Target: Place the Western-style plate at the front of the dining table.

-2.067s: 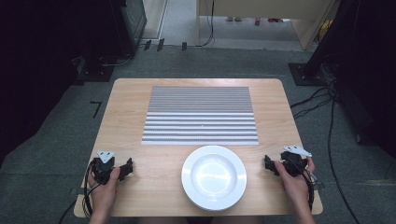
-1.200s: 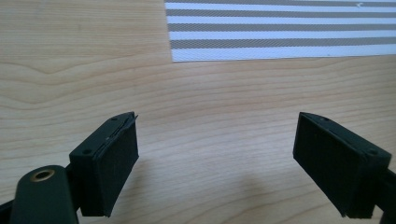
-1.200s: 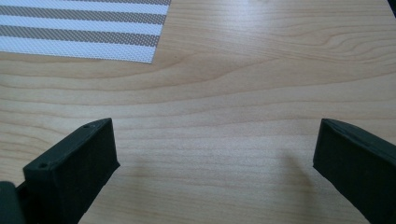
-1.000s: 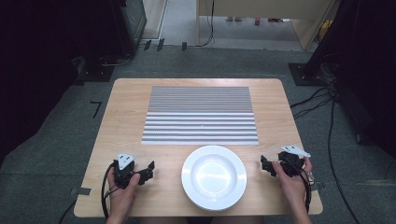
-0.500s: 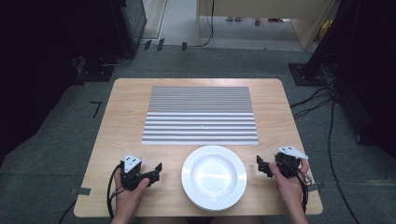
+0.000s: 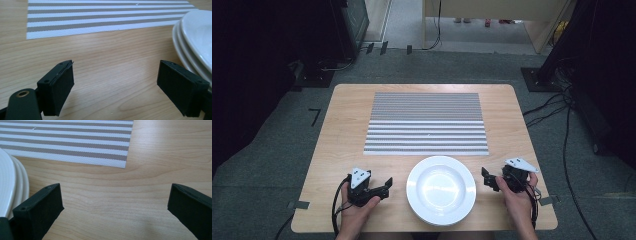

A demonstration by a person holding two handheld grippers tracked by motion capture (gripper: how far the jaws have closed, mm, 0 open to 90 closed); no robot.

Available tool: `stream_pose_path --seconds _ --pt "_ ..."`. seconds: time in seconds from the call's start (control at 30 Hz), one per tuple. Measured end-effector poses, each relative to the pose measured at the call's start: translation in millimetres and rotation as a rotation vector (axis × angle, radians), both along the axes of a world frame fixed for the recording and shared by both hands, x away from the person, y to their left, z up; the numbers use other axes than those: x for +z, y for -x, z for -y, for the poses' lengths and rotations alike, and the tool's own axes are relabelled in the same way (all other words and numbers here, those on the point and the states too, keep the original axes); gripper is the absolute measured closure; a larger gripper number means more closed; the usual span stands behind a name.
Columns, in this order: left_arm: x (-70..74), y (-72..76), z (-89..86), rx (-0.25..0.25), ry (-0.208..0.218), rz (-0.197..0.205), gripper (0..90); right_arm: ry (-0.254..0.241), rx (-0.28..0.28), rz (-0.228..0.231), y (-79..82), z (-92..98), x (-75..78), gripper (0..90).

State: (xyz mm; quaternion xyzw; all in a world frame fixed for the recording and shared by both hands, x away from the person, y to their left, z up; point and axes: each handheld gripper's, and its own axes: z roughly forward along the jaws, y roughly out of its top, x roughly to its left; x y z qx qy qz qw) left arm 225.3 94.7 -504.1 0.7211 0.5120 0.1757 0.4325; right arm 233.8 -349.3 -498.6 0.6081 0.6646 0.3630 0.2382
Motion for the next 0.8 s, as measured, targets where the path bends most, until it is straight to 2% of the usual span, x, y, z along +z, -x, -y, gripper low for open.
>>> stream_pose_path --seconds 0.2,0.63,0.67,0.8 --pt "2.0 2.9 3.7 -0.022 0.039 0.002 14.3 -0.022 0.016 0.009 1.5 -3.9 1.4 0.0" --pt "3.0 7.5 11.9 -0.058 0.061 -0.006 14.4 -0.042 0.033 0.033 5.9 -13.1 5.2 0.0" --pt "3.0 8.2 12.6 -0.066 0.073 -0.011 14.4 -0.056 0.033 0.036 6.9 -14.2 6.0 0.0" --pt "3.3 9.2 14.3 -0.073 0.078 -0.011 14.4 -0.071 0.042 0.038 8.0 -15.9 6.7 0.0"
